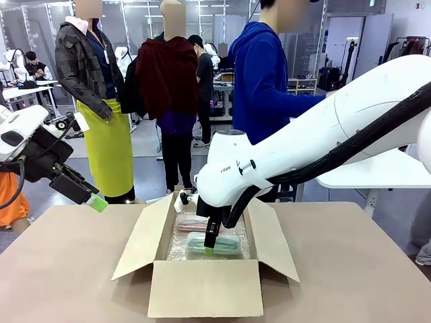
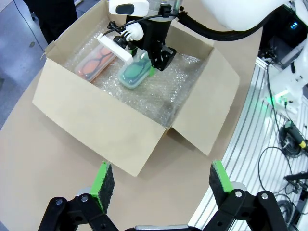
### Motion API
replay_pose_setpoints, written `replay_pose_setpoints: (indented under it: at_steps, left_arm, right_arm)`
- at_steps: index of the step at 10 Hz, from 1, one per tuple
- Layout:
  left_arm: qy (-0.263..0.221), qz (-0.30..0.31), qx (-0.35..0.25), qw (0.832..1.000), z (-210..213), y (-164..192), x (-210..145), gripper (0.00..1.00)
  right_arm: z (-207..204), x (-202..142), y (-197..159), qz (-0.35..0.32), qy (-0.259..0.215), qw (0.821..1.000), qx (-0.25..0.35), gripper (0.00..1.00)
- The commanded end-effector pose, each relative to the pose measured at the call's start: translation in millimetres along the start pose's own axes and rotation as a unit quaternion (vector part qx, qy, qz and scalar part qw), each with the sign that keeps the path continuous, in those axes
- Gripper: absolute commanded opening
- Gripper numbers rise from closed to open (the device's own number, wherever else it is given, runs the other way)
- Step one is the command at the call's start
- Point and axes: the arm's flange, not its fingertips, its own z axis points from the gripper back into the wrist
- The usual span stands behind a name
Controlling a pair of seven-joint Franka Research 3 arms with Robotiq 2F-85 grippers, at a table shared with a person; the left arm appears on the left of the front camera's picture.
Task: Pack the glasses set securely to prepare it for shipping.
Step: Put the Glasses case from the right side of the table into the Package Box.
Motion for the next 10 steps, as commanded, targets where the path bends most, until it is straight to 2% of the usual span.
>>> replay_pose_setpoints:
  at_steps: [1, 3, 4, 5, 10]
  left_arm:
    - [-0.004, 0.0, -0.01, 1.0, 1.6, -0.2, -0.5, 1.0]
    - [-0.004, 0.0, -0.01, 1.0, 1.6, -0.2, -0.5, 1.0]
    - [-0.004, 0.0, -0.01, 1.0, 1.6, -0.2, -0.5, 1.0]
    - [-0.004, 0.0, -0.01, 1.0, 1.6, -0.2, -0.5, 1.0]
    - [-0.004, 0.0, -0.01, 1.0, 1.6, -0.2, -0.5, 1.0]
  right_arm:
    - [6.4, 6.1, 3.9, -0.008, 0.011, 1.0, -0.009, 1.0]
    - [6.5, 6.4, 4.0, -0.008, 0.016, 1.0, -0.008, 1.0]
    - [7.8, 5.6, 5.0, -0.001, 0.036, 0.999, -0.008, 1.0]
    - [3.9, 3.2, -0.3, 0.001, 0.002, 1.0, -0.003, 1.0]
    - [3.9, 3.2, -0.3, 0.001, 0.002, 1.0, -0.003, 1.0]
